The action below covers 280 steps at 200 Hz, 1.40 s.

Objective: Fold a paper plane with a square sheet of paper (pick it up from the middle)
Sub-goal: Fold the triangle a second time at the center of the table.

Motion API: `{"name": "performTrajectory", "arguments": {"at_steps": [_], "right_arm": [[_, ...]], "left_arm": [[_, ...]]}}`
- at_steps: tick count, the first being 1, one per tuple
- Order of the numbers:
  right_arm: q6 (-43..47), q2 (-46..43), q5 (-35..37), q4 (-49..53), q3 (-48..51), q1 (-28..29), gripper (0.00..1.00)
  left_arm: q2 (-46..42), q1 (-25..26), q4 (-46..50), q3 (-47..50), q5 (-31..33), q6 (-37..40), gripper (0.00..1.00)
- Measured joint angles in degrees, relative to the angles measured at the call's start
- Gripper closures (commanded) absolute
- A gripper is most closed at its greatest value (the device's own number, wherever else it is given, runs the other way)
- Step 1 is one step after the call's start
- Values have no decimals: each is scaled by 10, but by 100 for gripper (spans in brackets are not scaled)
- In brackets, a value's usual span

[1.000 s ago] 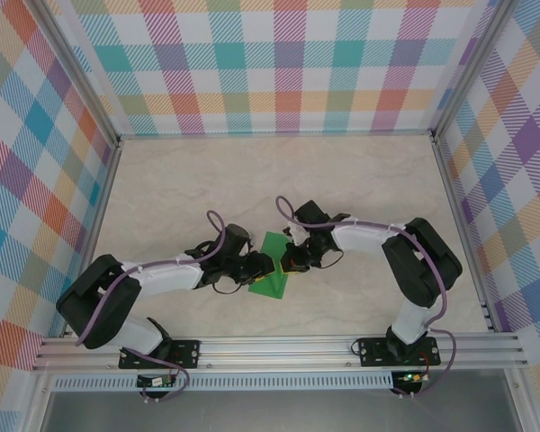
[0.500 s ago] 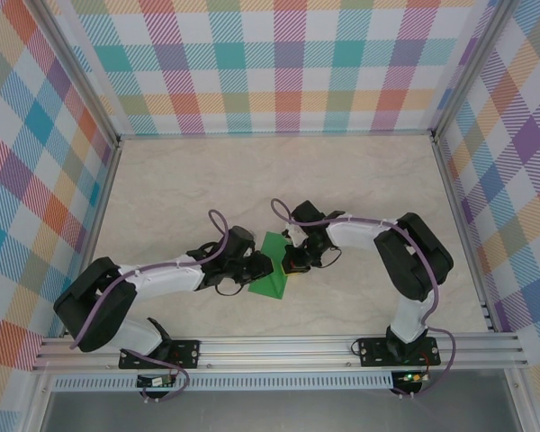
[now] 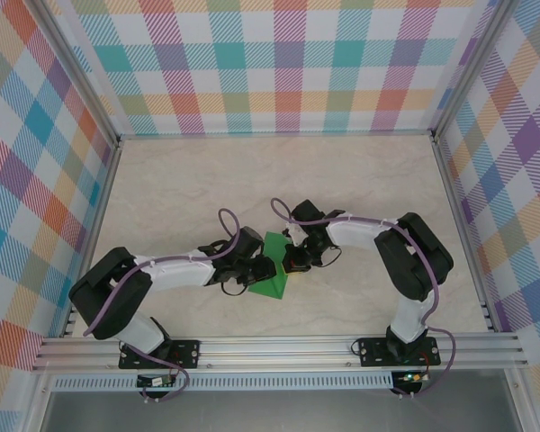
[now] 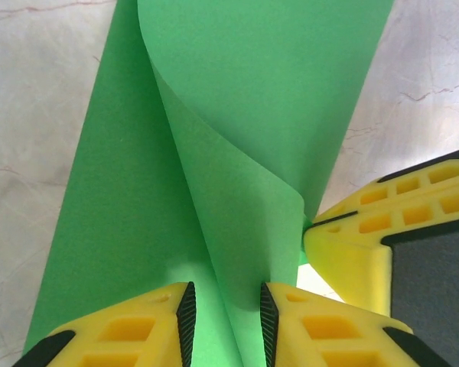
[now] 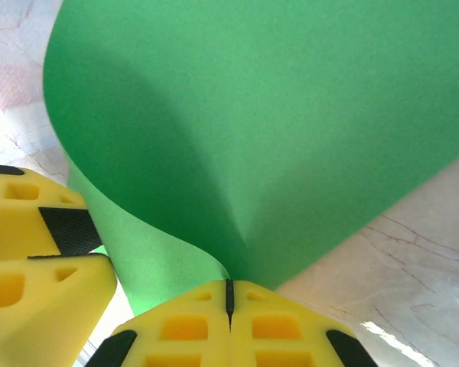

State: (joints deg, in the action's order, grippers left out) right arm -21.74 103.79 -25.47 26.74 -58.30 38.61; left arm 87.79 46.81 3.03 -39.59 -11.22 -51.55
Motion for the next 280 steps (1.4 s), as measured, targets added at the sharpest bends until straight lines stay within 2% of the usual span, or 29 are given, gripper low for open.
{"name": "performTrajectory", "arguments": {"at_steps": [110,190,280], "right_arm": [[0,6,15,14,-11,-2,97],[7,6,25,30,-30,-3,97],[13,9,31,43,-33,-3,96]], "left_arm": [[18,1,5,-12,4,4,70],[-34,1,-31,-6,6,15,86],[7,1,-52,-3,-7,15,90]]}}
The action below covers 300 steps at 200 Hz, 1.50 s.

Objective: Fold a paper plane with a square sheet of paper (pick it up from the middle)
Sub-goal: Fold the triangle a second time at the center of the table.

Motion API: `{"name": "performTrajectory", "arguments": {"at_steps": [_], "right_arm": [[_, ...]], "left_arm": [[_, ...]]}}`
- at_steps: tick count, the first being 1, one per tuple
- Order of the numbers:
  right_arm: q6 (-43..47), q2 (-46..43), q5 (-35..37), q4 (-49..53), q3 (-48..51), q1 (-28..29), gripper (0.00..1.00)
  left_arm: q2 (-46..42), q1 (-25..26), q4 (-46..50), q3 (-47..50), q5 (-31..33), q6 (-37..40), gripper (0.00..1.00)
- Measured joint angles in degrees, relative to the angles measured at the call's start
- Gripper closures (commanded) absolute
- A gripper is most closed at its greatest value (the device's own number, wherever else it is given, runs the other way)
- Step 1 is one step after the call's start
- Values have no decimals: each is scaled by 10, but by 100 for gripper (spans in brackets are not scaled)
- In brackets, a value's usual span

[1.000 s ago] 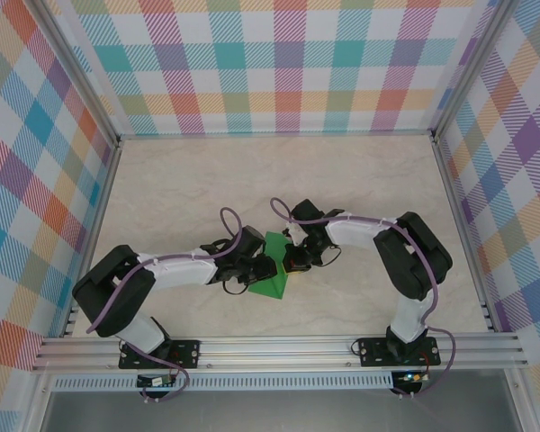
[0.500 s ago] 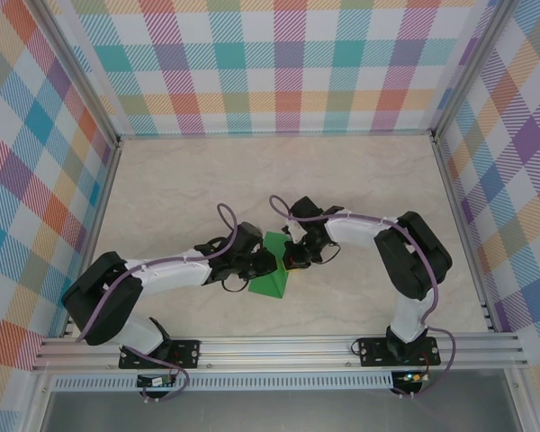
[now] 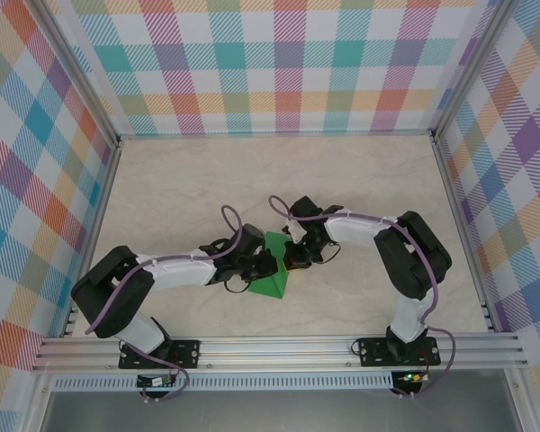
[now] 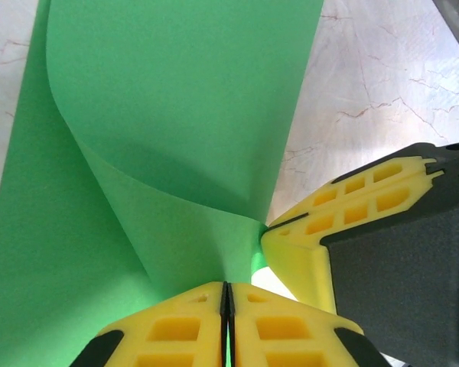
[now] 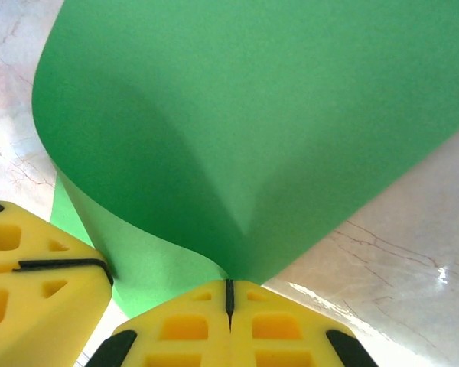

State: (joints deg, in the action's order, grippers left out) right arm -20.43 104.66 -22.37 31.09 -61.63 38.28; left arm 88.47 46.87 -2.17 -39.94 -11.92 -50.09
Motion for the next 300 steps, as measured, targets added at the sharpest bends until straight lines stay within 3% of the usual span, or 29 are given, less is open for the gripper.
{"name": "performTrajectory", "arguments": {"at_steps": [182,231,300], "right_arm": [[4,18,9,8,-18,0,87],[6,18,9,7,-18,0,94],[14,18,16,9,-18,0,96]], "left_arm": [[21,0,12,0,16,0,91],[21,2,21,0,22,0,91],[-10,2,18,0,19,0,90]]}}
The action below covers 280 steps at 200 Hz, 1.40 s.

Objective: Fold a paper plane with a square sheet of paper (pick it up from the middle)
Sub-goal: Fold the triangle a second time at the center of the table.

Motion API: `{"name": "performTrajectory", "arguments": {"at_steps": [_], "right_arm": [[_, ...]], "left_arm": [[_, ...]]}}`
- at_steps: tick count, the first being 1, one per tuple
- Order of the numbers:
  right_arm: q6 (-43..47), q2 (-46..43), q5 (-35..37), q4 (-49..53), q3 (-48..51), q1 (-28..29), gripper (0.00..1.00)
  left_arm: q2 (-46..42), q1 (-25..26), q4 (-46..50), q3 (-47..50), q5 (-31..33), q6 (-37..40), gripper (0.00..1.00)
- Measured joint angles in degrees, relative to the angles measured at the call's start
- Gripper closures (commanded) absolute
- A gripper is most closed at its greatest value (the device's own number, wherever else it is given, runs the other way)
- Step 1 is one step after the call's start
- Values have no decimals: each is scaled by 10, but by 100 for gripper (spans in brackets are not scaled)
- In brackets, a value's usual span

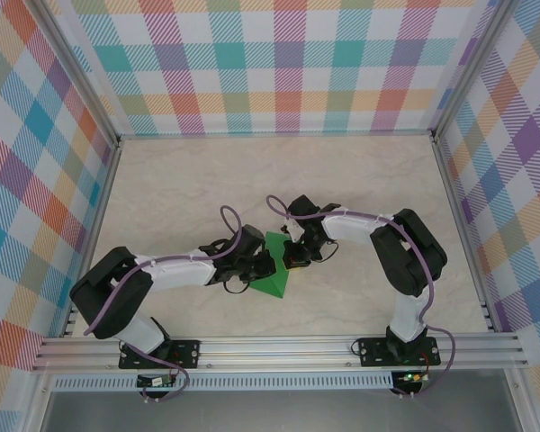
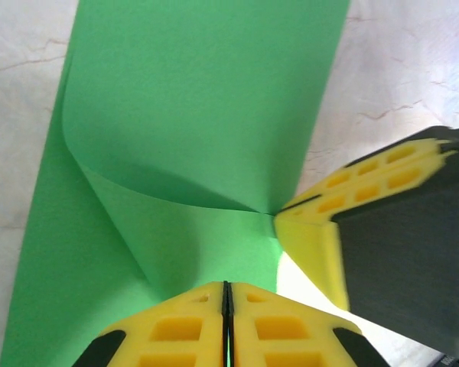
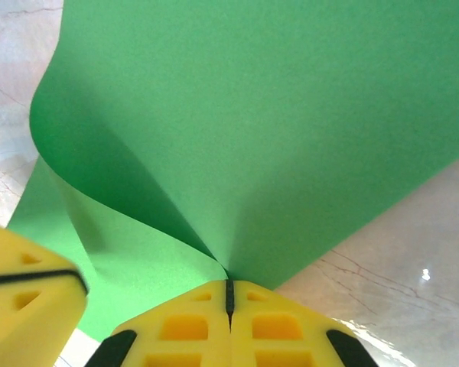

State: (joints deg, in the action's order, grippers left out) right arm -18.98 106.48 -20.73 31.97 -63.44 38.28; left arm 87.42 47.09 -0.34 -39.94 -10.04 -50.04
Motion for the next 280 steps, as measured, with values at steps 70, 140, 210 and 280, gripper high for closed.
{"name": "performTrajectory", "arguments": {"at_steps": [70,140,210,280], "right_arm": [[0,0,8,3,0,0,96],[2,0,6,2,0,0,96],[3,9,2,3,-7,0,96],[3,14,2,4,-12,0,96]], "left_arm": [[14,0,-15,-1,-17,0,90],[33,0,-11,-4,-12,0,91],[42,0,-8,-4,-7,0,91],[51,0,-7,-4,-5,0,91]]}}
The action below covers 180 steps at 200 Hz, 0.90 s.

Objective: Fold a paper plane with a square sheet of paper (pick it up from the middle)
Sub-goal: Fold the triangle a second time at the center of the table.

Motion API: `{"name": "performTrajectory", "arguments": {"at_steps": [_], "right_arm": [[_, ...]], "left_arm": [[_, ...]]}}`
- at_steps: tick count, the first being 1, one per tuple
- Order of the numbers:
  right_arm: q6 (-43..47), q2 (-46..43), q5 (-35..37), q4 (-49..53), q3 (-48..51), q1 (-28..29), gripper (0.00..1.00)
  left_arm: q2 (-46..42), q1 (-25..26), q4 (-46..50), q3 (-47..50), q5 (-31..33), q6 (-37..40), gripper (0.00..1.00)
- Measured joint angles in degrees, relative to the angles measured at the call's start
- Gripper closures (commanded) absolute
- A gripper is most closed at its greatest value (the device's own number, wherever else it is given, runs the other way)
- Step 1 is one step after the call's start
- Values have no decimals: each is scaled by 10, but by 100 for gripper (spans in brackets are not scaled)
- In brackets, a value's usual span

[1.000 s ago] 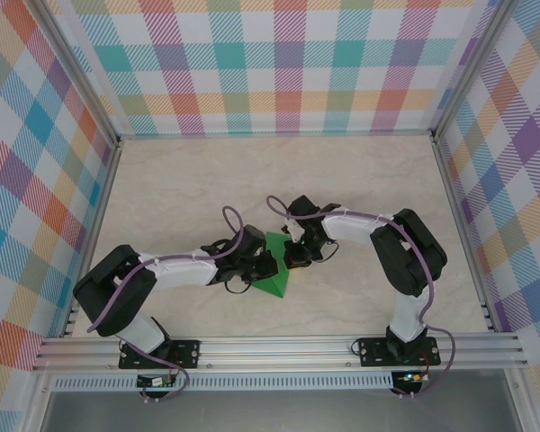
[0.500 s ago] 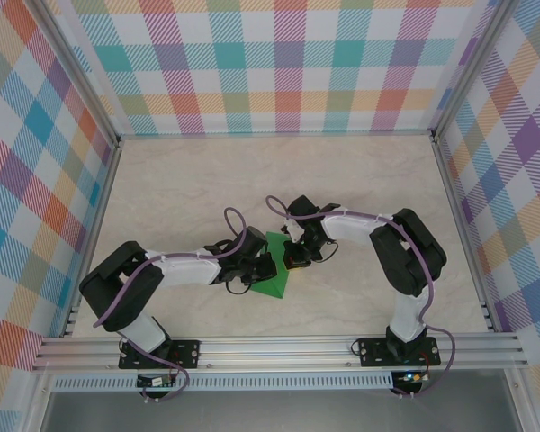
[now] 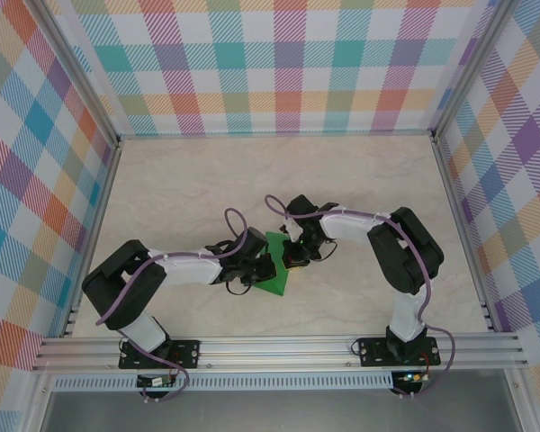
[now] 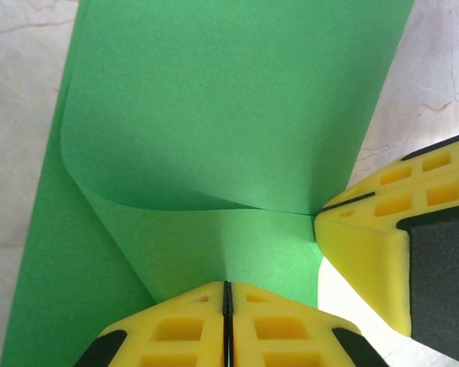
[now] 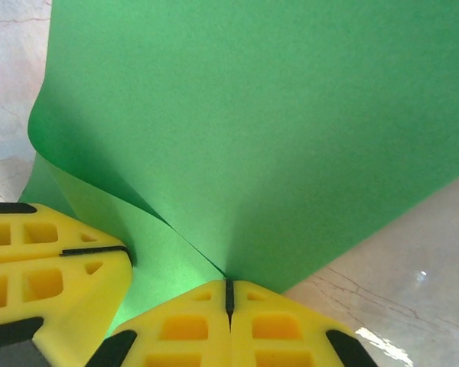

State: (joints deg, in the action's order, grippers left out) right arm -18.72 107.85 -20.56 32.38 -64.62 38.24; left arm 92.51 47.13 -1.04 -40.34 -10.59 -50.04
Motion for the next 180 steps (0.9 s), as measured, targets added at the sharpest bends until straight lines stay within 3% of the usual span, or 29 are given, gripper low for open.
{"name": "performTrajectory", "arguments": {"at_steps": [180], "right_arm": [[0,-8,5,7,1,0,96]], "left_arm": [[-23,0,7,0,3,19,91]]}}
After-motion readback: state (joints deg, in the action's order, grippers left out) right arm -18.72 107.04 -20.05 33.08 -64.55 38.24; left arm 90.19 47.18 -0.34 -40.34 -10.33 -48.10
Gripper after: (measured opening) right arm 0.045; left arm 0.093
